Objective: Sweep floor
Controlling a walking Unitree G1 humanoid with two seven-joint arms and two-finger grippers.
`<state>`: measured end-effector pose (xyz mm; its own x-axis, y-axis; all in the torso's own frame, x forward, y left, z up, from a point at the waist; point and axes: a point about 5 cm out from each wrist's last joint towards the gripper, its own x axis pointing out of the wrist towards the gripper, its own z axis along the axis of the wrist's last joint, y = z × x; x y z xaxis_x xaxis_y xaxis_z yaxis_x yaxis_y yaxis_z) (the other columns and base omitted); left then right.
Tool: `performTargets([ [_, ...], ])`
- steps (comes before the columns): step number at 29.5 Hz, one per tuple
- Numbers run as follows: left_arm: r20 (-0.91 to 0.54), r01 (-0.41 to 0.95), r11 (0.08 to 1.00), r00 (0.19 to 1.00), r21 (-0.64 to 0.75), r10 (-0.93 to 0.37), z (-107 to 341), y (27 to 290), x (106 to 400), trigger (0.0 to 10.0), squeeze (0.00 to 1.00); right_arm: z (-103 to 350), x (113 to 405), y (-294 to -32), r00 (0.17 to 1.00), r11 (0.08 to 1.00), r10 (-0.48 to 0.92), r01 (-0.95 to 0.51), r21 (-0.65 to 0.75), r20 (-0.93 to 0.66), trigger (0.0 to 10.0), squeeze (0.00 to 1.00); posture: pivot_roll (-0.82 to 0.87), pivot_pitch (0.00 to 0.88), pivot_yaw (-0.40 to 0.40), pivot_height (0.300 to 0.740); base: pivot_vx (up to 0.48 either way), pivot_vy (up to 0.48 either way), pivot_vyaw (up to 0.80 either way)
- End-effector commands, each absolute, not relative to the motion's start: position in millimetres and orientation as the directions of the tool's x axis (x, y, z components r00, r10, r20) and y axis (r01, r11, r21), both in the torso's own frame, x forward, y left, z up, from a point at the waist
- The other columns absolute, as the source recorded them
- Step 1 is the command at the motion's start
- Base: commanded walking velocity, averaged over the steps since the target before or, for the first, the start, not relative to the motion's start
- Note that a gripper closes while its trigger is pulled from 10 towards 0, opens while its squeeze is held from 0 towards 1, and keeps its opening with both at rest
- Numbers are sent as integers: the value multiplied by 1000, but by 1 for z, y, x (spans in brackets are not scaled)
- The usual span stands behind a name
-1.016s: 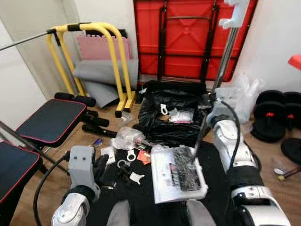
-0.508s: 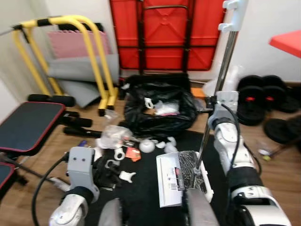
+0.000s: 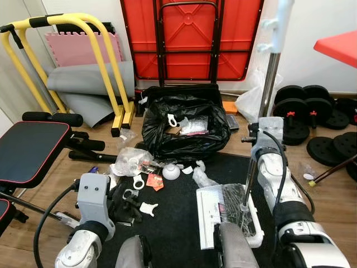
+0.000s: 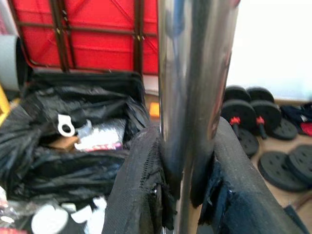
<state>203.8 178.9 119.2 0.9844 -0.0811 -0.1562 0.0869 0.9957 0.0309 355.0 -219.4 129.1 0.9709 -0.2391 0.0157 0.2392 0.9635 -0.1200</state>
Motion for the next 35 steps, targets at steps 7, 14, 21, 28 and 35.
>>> performTargets([
  [7,-180,78,996,981,43,-69,118,181,201,10000,0,137,361,-212,971,968,-229,235,-89,73,10000,0,-28,124,50,576,0,0,0],
  [14,-189,85,995,979,42,-76,121,182,196,10000,0,141,365,-212,965,966,-240,248,-69,108,10000,0,-14,157,61,576,0,0,0],
  [21,-206,98,994,975,51,-86,126,183,189,10000,0,147,373,-206,960,965,-253,259,-41,121,10000,0,26,196,79,576,0,0,0],
  [28,-219,103,993,972,57,-88,127,185,187,10000,0,129,368,-212,965,966,-257,258,-16,62,10000,1000,31,202,83,576,0,0,0],
  [35,-224,104,993,971,57,-89,126,184,188,10000,0,123,361,-228,955,954,-291,294,-54,51,10000,1000,16,187,80,576,0,0,0],
])
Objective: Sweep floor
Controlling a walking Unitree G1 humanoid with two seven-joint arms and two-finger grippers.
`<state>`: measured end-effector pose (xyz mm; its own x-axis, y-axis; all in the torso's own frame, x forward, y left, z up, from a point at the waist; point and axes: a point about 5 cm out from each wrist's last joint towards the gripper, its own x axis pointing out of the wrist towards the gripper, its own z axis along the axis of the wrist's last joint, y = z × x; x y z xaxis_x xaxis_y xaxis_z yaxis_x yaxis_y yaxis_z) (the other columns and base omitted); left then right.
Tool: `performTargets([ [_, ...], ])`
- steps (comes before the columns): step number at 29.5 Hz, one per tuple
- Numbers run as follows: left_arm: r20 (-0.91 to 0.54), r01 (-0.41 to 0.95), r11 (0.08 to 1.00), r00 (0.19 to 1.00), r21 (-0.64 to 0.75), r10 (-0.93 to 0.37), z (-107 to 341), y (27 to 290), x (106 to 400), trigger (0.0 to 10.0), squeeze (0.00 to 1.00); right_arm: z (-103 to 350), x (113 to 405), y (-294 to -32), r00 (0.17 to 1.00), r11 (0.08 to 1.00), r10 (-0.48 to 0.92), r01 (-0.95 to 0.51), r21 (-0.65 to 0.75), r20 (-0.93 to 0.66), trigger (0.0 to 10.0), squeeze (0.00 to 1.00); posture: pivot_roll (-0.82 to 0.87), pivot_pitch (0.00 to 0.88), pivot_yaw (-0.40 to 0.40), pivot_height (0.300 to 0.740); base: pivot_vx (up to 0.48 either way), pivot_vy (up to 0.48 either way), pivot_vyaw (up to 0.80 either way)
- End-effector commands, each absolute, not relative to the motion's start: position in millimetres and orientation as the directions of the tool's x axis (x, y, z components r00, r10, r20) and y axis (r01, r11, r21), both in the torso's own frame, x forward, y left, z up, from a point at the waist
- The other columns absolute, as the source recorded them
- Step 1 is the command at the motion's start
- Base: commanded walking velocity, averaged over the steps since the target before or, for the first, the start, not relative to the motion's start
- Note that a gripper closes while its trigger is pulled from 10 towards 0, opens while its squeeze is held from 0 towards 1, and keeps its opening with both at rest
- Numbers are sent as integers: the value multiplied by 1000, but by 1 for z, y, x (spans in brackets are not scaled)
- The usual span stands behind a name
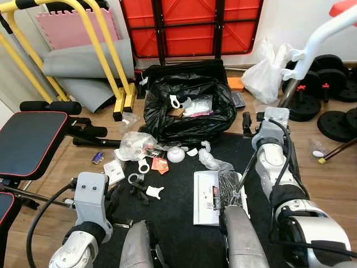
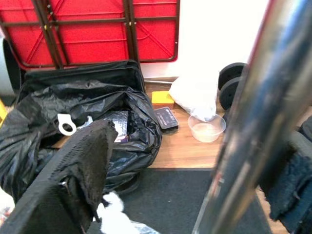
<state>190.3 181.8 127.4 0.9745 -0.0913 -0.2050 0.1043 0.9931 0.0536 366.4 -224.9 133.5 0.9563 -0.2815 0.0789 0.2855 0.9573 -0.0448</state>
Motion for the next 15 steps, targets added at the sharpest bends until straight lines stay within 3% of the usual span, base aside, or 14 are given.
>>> performTargets([
  [1,-225,104,993,970,57,-89,126,184,189,10000,0,122,360,-233,953,951,-300,302,-62,48,10000,1000,12,184,79,576,0,0,0],
  [6,-221,104,993,971,56,-89,125,183,193,10000,0,113,354,-242,953,947,-302,301,-114,8,10000,1000,-6,166,68,576,0,0,0],
  [7,-217,103,993,972,56,-89,125,182,195,10000,0,107,351,-245,955,947,-296,292,-131,-15,10000,910,-11,161,65,576,0,0,0],
  [9,-214,103,993,973,57,-88,125,182,196,10000,0,104,349,-247,956,948,-292,285,-140,-31,10000,910,-13,160,65,576,0,0,0],
  [10,-212,102,993,973,56,-88,125,182,197,10000,0,100,346,-249,957,949,-286,275,-156,-50,10000,659,-19,154,59,576,0,0,0],
  [11,-210,101,993,974,56,-87,124,181,198,10000,0,96,343,-251,958,949,-281,267,-168,-64,10000,71,-26,149,53,576,0,0,0],
  [12,-210,101,993,974,56,-87,124,181,198,10000,0,96,343,-251,958,949,-281,267,-168,-64,10000,71,-26,149,53,576,0,0,0],
  [13,-208,100,993,974,55,-86,124,181,200,10000,0,91,338,-256,957,948,-279,261,-183,-79,10000,0,-32,146,49,576,0,0,0],
  [15,-206,98,994,975,55,-85,124,181,200,10000,0,90,336,-258,954,944,-290,271,-188,-81,10000,0,-36,144,47,576,0,0,0],
])
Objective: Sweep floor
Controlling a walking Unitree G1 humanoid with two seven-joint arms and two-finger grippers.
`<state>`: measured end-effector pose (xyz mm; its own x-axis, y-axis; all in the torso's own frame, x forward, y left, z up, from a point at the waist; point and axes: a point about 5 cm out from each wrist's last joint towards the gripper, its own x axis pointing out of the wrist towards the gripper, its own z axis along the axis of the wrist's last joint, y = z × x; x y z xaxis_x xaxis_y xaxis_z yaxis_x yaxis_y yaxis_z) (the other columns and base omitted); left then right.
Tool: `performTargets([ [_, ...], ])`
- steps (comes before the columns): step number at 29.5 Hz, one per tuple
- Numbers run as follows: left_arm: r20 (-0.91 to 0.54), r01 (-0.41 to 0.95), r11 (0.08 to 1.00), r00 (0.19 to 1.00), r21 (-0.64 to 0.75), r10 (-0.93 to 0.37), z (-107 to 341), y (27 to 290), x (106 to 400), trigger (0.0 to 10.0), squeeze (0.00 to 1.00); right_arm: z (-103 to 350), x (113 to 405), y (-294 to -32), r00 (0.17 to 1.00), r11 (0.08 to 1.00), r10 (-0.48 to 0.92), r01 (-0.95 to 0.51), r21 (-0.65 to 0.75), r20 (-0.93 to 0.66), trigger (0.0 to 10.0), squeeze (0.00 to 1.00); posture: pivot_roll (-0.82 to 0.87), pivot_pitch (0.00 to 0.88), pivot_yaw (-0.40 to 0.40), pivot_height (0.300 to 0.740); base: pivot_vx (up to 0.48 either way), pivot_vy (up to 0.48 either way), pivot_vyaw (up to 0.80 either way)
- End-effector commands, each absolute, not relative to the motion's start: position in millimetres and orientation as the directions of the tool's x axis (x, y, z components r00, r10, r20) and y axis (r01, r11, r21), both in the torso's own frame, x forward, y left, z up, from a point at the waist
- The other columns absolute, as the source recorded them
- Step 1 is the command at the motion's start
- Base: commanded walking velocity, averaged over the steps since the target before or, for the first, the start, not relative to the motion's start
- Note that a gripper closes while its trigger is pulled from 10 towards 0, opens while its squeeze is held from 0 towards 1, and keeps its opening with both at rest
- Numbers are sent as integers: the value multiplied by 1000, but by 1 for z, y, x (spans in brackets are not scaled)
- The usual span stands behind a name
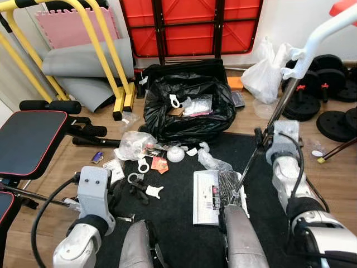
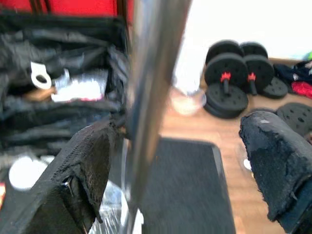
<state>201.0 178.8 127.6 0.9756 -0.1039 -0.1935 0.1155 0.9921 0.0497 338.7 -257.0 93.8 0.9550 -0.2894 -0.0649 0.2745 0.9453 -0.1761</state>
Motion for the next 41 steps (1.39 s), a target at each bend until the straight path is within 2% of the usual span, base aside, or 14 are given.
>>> performTargets([
  [1,-203,96,994,976,53,-83,124,181,201,10000,0,89,332,-261,950,940,-301,282,-192,-77,10000,0,-44,140,46,576,0,0,0],
  [6,-195,90,995,978,48,-79,123,180,203,10000,0,86,324,-261,954,943,-292,275,-187,-70,10000,0,-59,127,37,576,0,0,0],
  [9,-188,87,995,979,46,-77,122,178,205,10000,0,83,318,-255,967,958,-241,223,-181,-82,10000,0,-67,121,28,576,0,0,0],
  [12,-165,79,996,984,31,-73,122,176,208,10000,0,86,304,-241,992,988,-79,65,-140,-102,10000,0,-88,105,16,581,0,0,0],
  [17,-153,76,997,985,-3,-76,121,171,207,10000,0,92,297,-236,996,992,-17,6,-123,-90,10000,0,-96,95,11,591,0,0,0],
  [22,-119,15,998,993,-62,-22,118,166,199,10000,0,115,280,-213,989,984,143,-145,-101,-25,10000,0,-110,48,-9,611,0,0,0],
  [24,-119,15,998,993,-62,-22,118,166,199,10000,0,115,280,-213,989,984,143,-145,-101,-25,10000,0,-110,48,-9,611,0,0,0],
  [25,-112,5,998,994,-64,-12,118,163,196,10000,0,123,275,-202,981,977,194,-193,-94,0,10000,0,-113,31,-13,616,0,0,0],
  [26,-112,5,998,994,-64,-12,118,163,196,10000,0,123,275,-202,981,977,194,-193,-94,0,10000,0,-113,31,-13,616,0,0,0],
  [27,-108,0,998,994,-61,-7,117,160,193,10000,0,129,268,-185,964,962,265,-263,-74,22,10000,0,-113,0,-15,621,0,0,0],
  [28,-108,0,998,994,-61,-7,117,160,193,10000,0,129,268,-185,964,962,265,-263,-74,22,10000,0,-113,0,-15,621,0,0,0],
  [30,-96,27,999,995,-45,-32,115,151,189,10000,0,130,249,-151,911,910,412,-411,-56,24,10000,0,-110,0,-13,631,0,0,0],
  [33,-89,53,998,995,-32,-56,116,146,188,10000,0,128,244,-141,886,885,464,-462,-64,17,10000,0,-104,0,-14,641,0,0,0],
  [41,-91,91,996,992,-19,-93,112,140,193,10000,0,125,254,-135,860,858,510,-510,-59,-15,10000,0,-88,0,-31,666,0,0,0],
])
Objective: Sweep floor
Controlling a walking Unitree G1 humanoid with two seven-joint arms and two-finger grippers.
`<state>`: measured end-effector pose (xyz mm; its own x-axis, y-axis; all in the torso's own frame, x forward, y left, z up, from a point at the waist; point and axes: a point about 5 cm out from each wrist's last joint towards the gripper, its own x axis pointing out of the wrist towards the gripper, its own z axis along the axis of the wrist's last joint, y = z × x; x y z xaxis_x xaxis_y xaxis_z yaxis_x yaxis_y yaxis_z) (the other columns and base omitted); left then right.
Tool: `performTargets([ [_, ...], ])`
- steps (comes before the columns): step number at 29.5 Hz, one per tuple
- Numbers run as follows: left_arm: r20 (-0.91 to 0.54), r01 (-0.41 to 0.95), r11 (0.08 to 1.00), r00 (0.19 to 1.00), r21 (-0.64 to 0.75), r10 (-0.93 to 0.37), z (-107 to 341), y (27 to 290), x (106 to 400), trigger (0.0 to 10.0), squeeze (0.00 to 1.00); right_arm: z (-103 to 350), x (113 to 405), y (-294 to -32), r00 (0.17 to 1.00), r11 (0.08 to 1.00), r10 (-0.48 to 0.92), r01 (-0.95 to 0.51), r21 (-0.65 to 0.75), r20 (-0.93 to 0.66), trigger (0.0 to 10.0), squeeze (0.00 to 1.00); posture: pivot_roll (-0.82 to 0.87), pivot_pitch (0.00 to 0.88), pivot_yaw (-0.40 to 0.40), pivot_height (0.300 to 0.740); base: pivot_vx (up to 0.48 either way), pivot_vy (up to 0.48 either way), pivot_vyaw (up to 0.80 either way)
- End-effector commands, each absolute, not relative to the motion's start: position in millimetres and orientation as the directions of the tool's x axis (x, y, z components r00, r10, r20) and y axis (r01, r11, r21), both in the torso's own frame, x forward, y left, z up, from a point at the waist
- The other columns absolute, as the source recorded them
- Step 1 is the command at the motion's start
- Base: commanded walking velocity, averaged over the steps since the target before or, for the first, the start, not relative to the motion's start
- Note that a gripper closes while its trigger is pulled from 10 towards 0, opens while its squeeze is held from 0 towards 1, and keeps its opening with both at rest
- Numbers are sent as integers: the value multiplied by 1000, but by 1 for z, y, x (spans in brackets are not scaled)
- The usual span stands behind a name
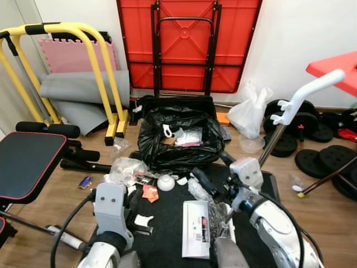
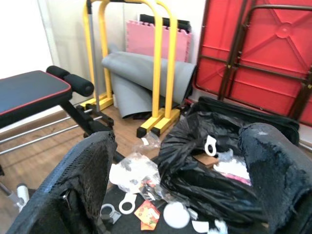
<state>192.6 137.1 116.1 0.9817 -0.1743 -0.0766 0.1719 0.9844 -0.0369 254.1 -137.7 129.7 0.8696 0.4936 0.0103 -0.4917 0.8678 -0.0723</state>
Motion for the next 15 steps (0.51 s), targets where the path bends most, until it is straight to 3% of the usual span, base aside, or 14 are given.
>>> performTargets([
  [1,-89,99,995,991,-14,-100,112,139,194,10000,0,125,256,-133,855,854,518,-518,-57,-18,10000,0,-88,0,-32,671,0,0,0],
  [15,-43,37,999,998,-26,-38,107,148,204,10000,0,123,269,-129,842,841,537,-539,-41,-42,10000,0,-83,0,-35,716,0,0,0],
])
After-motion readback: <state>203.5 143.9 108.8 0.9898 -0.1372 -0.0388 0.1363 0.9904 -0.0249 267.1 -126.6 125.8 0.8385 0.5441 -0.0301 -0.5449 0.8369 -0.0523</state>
